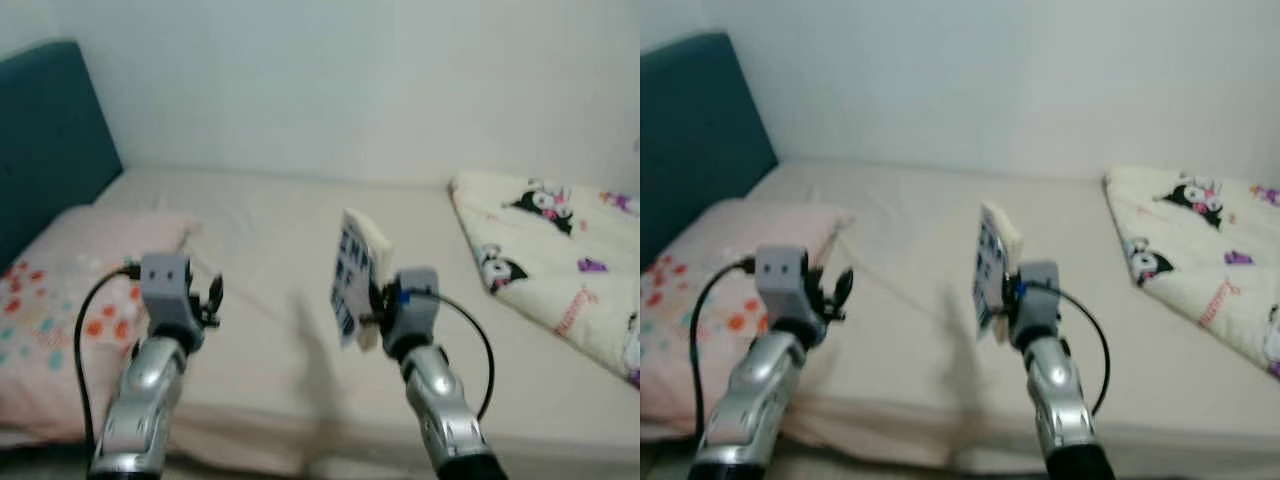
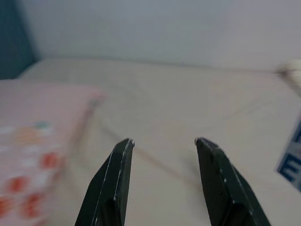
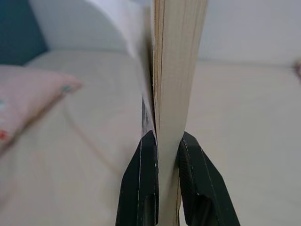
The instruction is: Clean up the room
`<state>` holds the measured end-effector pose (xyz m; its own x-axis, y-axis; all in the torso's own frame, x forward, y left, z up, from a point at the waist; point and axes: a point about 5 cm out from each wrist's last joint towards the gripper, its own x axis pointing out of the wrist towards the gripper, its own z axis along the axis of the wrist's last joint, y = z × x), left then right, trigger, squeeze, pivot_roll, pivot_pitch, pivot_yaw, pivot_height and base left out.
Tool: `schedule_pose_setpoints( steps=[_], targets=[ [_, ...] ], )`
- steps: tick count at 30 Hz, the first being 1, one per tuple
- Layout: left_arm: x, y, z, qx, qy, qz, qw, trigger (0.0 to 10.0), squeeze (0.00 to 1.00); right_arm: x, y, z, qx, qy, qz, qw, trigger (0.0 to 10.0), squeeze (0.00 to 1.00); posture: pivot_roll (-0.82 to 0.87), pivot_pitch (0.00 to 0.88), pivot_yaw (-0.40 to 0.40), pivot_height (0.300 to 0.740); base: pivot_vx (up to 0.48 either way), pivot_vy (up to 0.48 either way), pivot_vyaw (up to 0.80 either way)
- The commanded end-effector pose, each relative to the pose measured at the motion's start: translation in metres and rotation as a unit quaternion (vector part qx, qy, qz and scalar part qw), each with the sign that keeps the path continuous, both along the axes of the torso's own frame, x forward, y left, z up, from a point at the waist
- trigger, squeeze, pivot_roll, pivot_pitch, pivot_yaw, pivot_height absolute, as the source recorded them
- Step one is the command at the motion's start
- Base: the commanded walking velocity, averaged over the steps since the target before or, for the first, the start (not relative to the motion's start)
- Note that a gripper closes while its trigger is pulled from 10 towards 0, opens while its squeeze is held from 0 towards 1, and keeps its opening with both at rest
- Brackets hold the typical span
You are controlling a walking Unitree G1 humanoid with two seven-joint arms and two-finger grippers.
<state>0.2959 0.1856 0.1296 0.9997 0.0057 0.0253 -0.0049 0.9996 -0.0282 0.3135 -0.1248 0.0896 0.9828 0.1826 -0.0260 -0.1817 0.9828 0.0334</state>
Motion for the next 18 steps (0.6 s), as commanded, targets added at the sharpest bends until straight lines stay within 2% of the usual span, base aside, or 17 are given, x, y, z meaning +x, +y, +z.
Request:
schedule_pose_setpoints(
  steps=[1, 2, 10, 18],
  targets=[
    [0.0, -0.0041, 0.001, 0.011, 0.001, -0.012, 1.0, 10.0, 0.0, 0.0016, -0.0008, 0.0053, 0.005, -0.016, -0.001, 1.0, 10.0, 0.0, 0.06, 0.0, -0.043, 0.74, 0.0, 0.0, 0.0],
    [0.0, -0.0041, 0.001, 0.011, 0.001, -0.012, 1.0, 10.0, 0.0, 0.0016, -0.0008, 0.0053, 0.005, -0.016, -0.001, 1.0, 10.0, 0.0, 0.06, 0.0, -0.043, 0.74, 0.0, 0.0, 0.0],
    [0.0006, -0.0078, 0.0047, 0.033, -0.004, -0.023, 0.999, 10.0, 0.0, 0.0021, 0.0009, 0.005, 0.013, -0.016, -0.005, 1.0, 10.0, 0.0, 0.07, 0.0, -0.031, 0.74, 0.0, -0.48, 0.0],
    [0.0012, -0.0093, 0.0056, 0.039, -0.003, -0.029, 0.999, 10.0, 0.0, 0.0021, 0.0008, 0.0047, 0.018, -0.017, -0.01, 1.0, 10.0, 0.0, 0.07, 0.0, -0.021, 0.74, 0.0, -0.48, 0.0]
  ],
)
